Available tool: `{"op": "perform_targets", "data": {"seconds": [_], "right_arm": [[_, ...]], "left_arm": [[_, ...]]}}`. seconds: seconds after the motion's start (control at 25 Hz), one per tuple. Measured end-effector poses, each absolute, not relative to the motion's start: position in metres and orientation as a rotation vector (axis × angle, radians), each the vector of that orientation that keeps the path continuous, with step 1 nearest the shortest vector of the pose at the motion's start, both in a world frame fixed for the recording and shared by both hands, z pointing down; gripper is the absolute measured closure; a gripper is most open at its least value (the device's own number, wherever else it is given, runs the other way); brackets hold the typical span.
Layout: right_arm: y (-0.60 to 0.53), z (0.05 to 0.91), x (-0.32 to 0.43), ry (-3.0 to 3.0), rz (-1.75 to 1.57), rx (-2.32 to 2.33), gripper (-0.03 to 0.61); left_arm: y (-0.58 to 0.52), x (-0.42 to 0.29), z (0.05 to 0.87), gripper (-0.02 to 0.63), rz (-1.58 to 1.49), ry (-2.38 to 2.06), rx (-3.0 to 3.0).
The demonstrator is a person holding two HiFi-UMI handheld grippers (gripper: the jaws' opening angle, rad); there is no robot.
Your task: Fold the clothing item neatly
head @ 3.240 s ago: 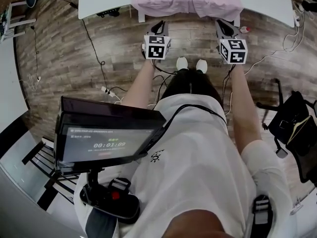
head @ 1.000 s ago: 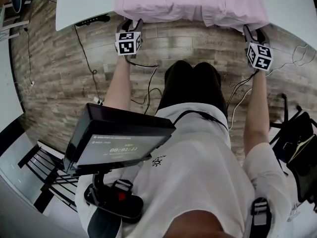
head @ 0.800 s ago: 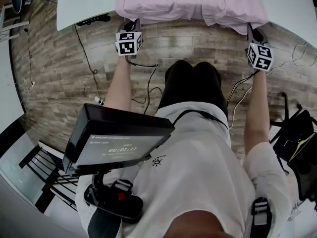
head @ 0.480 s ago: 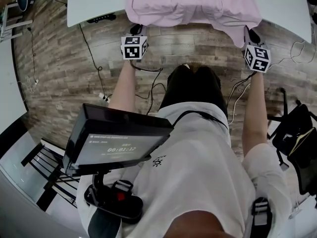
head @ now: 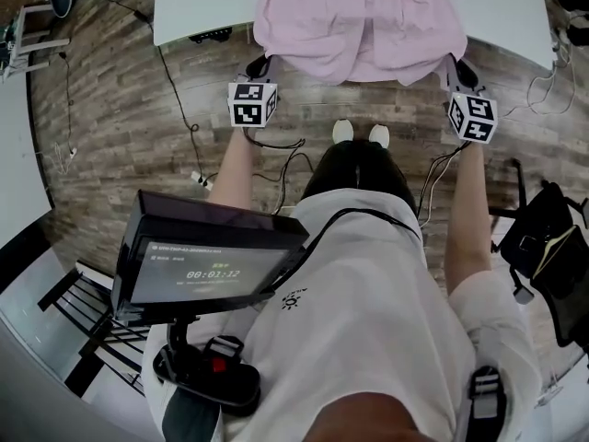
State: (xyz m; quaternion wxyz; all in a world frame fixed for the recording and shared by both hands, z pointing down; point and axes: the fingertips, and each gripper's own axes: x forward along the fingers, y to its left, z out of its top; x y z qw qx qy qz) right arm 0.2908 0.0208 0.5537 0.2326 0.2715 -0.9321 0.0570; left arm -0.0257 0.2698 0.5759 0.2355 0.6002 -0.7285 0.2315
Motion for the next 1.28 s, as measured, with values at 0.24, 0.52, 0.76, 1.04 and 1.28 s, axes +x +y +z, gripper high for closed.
{"op": "perform_targets", "data": {"seconds": [0.24,0.52,0.76,1.04,1.28], "right_arm": [[0.029,0.492,0.279,-2.612,0.122,0.795,0.565],[0.006,0.475,0.267,-2.653,0.074,0.847,0.565],[-0.004,0.467,0.253,-2.675,0.041,0.853,0.565],[-0.019,0.454,0.201,-2.674,0.011,0.835,0.565],[-0.068,0.453,0.191,-2.657,0.006,0.851,0.565]], "left_arm": [[0.275,-0.031,0.512,0.604,0.578,-2.041,1.717],[0.239,-0.042,0.490,0.604,0.544,-2.082,1.778],[0.208,-0.043,0.484,0.604,0.579,-2.090,1.815],[0.185,-0.085,0.479,0.604,0.592,-2.092,1.806],[0.151,-0.114,0.473,0.604,0.588,-2.126,1.740]]}}
